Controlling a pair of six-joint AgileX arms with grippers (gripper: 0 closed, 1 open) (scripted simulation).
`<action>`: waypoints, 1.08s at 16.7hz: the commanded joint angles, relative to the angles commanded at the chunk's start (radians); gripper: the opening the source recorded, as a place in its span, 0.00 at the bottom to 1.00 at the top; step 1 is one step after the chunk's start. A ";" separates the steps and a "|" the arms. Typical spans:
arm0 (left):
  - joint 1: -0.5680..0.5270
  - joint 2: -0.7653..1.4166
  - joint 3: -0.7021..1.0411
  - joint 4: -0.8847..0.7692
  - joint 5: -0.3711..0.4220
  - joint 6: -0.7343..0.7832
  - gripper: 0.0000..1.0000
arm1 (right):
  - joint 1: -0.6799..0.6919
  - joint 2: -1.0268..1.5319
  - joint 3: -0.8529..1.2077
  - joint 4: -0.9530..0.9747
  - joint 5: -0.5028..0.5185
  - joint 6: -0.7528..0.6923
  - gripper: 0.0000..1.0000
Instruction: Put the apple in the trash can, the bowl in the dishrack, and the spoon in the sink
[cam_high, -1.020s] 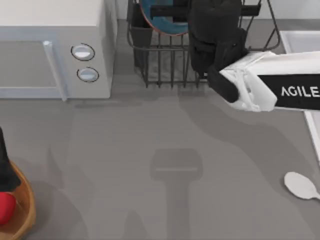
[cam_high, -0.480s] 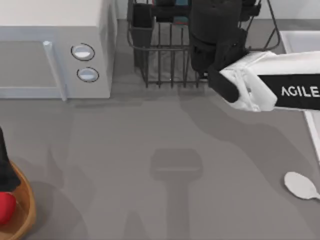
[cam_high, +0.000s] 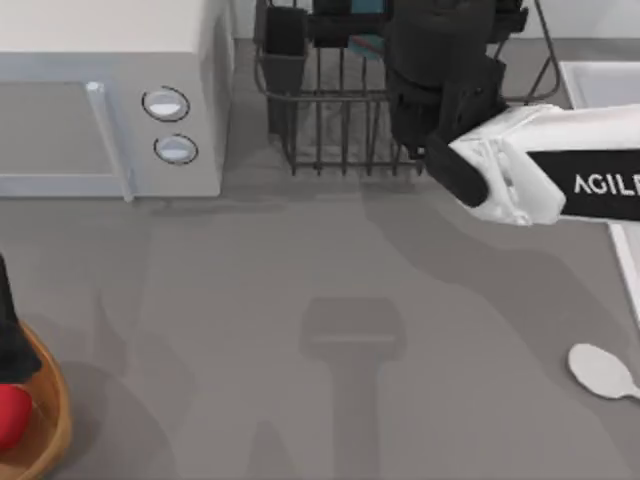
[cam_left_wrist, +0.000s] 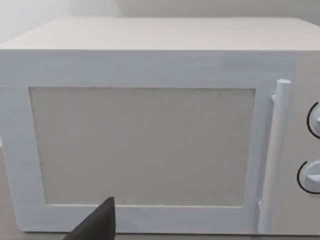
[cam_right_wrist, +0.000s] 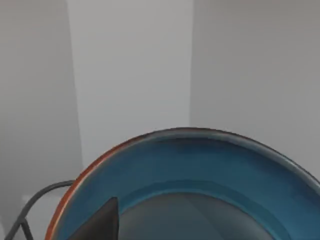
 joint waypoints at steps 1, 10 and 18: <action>0.000 0.000 0.000 0.000 0.000 0.000 1.00 | -0.011 -0.027 -0.028 -0.004 -0.024 0.002 1.00; 0.000 0.000 0.000 0.000 0.000 0.000 1.00 | -0.243 -0.716 -0.608 -0.203 -0.378 0.008 1.00; 0.000 0.000 0.000 0.000 0.000 0.000 1.00 | -0.497 -1.628 -1.152 -0.534 -0.604 -0.017 1.00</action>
